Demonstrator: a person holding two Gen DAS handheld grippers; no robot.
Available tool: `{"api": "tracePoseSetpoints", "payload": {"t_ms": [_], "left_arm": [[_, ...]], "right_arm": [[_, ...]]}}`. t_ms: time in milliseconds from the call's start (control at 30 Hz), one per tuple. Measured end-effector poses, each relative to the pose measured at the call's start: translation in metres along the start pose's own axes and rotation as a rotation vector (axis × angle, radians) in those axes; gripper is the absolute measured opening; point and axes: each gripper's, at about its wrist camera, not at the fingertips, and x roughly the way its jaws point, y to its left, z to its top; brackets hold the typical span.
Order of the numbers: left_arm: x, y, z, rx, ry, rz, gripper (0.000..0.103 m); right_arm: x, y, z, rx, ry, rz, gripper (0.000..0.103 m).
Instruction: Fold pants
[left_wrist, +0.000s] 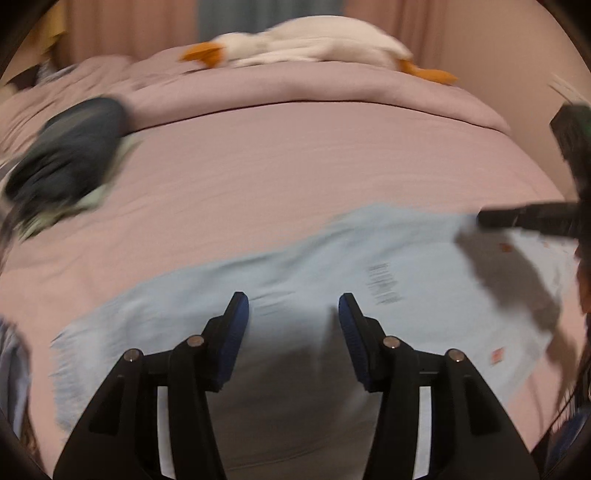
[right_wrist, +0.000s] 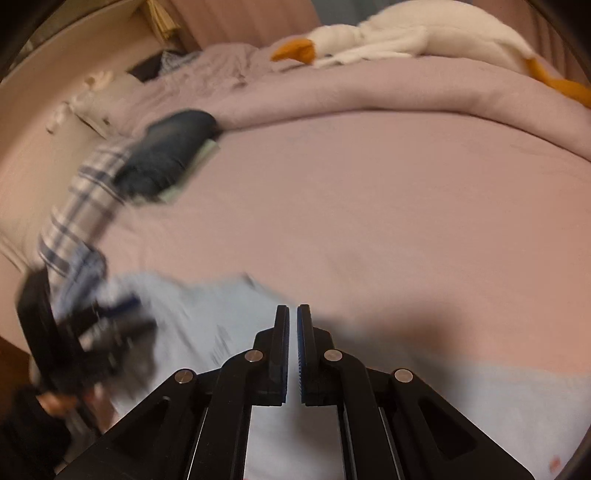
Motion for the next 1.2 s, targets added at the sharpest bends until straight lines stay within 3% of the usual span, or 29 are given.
{"api": "tracePoseSetpoints", "payload": {"t_ms": [133, 200, 233, 300, 367, 433, 500, 567, 667, 700, 767, 800, 833, 900, 967, 1033, 1100, 1200], "left_arm": [[0.029, -0.049, 0.008, 0.062, 0.053, -0.086, 0.053], [0.051, -0.062, 0.006, 0.078, 0.110, -0.041, 0.054], [0.052, -0.065, 0.006, 0.078, 0.090, -0.030, 0.056], [0.052, -0.066, 0.008, 0.072, 0.097, -0.022, 0.057], [0.053, -0.067, 0.008, 0.070, 0.109, -0.016, 0.059], [0.051, -0.068, 0.010, 0.071, 0.116, -0.001, 0.061], [0.048, -0.070, 0.010, 0.058, 0.124, 0.019, 0.062], [0.046, -0.074, 0.011, 0.045, 0.132, 0.028, 0.062], [0.038, -0.088, 0.012, 0.032, 0.118, -0.022, 0.062], [0.035, -0.091, 0.013, 0.027, 0.115, -0.039, 0.062], [0.029, -0.104, 0.013, 0.007, 0.109, -0.107, 0.063], [0.026, -0.110, 0.013, -0.009, 0.110, -0.146, 0.063], [0.024, -0.118, 0.012, -0.032, 0.113, -0.198, 0.064], [0.022, -0.130, 0.008, -0.061, 0.124, -0.264, 0.065], [0.024, -0.143, 0.006, -0.069, 0.140, -0.309, 0.065], [0.027, -0.152, 0.004, -0.059, 0.159, -0.304, 0.065], [0.029, -0.155, 0.000, -0.066, 0.180, -0.307, 0.065], [0.032, -0.150, 0.000, -0.085, 0.191, -0.297, 0.065]], "right_arm": [[-0.014, -0.025, -0.039, 0.025, 0.032, -0.100, 0.003], [-0.016, -0.049, -0.057, 0.040, 0.071, -0.176, 0.003], [-0.016, -0.060, -0.062, 0.048, 0.079, -0.202, 0.003], [-0.032, -0.094, -0.074, 0.093, 0.024, -0.148, 0.003], [-0.051, -0.133, -0.082, 0.170, -0.005, -0.214, 0.001], [-0.069, -0.173, -0.091, 0.269, -0.042, -0.199, 0.000], [-0.088, -0.208, -0.100, 0.361, -0.074, -0.238, 0.000], [-0.112, -0.237, -0.110, 0.446, -0.110, -0.322, 0.000], [-0.146, -0.265, -0.127, 0.543, -0.127, -0.500, 0.000], [-0.159, -0.268, -0.134, 0.567, -0.156, -0.501, 0.002], [-0.184, -0.267, -0.149, 0.602, -0.224, -0.475, 0.028], [-0.195, -0.268, -0.159, 0.628, -0.249, -0.471, 0.058], [-0.204, -0.264, -0.170, 0.658, -0.277, -0.461, 0.074], [-0.209, -0.249, -0.188, 0.716, -0.344, -0.392, 0.075], [-0.202, -0.247, -0.210, 0.816, -0.385, -0.227, 0.075], [-0.179, -0.239, -0.216, 0.876, -0.380, -0.142, 0.075], [-0.160, -0.241, -0.217, 0.907, -0.362, -0.117, 0.075], [-0.158, -0.248, -0.209, 0.933, -0.434, -0.110, 0.075]]}}
